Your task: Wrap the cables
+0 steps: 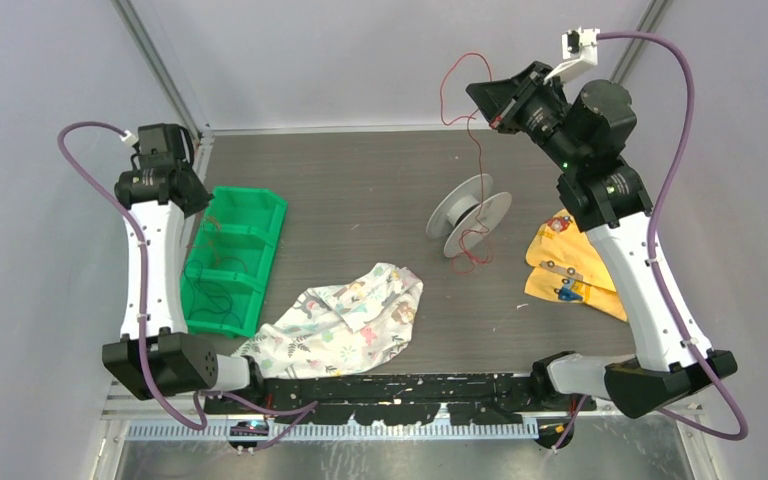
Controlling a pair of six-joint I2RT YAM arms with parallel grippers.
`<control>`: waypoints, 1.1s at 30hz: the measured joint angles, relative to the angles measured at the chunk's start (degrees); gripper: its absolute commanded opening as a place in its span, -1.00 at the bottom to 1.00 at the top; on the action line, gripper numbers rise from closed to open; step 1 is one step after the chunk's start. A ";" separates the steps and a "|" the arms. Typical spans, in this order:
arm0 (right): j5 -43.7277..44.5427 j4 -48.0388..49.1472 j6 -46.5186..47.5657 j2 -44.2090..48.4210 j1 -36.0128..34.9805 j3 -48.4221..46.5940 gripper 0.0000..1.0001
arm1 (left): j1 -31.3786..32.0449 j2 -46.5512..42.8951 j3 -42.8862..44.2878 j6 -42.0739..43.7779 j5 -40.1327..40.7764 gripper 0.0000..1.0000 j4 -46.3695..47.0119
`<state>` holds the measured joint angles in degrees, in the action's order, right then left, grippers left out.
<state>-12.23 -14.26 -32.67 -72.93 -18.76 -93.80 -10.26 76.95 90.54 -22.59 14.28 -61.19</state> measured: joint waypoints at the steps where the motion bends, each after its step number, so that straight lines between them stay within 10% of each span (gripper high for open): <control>1: 0.20 -0.09 0.04 0.22 0.00 0.11 -0.99 | 0.00 0.22 -0.72 -0.11 -0.15 -0.99 0.11; 17: 0.98 -0.72 0.22 1.20 0.00 2.56 -0.99 | 0.00 -3.48 2.47 -1.46 -5.18 -0.99 -1.22; 33: 1.46 -1.27 0.83 3.65 0.00 4.52 -0.99 | 0.00 3.43 -16.94 -4.48 -13.86 -0.99 5.07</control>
<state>-10.76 -15.53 -31.83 -69.28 -18.76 -89.27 -10.26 80.38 73.60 -27.07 0.43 -56.12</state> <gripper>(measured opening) 0.027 0.017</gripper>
